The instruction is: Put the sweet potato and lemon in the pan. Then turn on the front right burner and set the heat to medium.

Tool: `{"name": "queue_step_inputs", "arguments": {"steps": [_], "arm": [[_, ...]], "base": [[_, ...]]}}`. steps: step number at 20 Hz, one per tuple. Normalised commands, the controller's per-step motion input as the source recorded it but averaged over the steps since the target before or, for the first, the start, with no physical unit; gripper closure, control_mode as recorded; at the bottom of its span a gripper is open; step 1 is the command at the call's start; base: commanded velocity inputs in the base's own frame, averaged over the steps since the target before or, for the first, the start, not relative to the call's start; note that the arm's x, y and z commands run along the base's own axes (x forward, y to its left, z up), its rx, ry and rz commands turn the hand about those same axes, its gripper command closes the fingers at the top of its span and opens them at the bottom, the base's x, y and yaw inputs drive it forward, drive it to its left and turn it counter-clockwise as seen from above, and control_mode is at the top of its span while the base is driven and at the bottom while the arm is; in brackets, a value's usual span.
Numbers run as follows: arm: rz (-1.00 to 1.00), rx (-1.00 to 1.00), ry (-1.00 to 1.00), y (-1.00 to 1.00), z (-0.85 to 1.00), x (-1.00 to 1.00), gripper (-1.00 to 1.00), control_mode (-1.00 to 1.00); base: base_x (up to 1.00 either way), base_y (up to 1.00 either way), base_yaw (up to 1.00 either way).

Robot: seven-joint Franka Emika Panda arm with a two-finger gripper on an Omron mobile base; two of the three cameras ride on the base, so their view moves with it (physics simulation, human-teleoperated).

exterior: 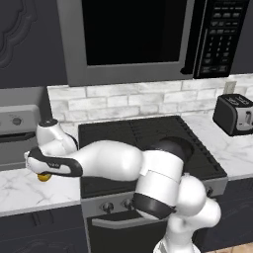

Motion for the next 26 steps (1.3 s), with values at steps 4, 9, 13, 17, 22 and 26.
{"name": "queue_step_inputs", "arguments": {"steps": [4,9,13,17,22,26], "arm": [[0.00,0.00,0.00,0.04,0.00,0.22,-1.00,-1.00],[0.00,0.00,0.00,0.05,0.00,0.24,-1.00,-1.00],[0.00,0.00,0.02,0.01,-0.06,0.10,-1.00,-1.00],[0.00,0.00,0.01,0.06,-0.17,0.17,-1.00,-1.00],[0.00,0.00,0.00,0.05,-0.20,0.19,-1.00,-1.00],[0.00,0.00,0.00,0.08,-0.24,0.16,-1.00,-1.00]], "base": [[0.00,0.00,0.00],[0.00,0.00,0.00],[0.00,0.00,0.00],[0.00,0.00,0.00],[0.00,0.00,0.00],[0.00,0.00,0.00]]}}
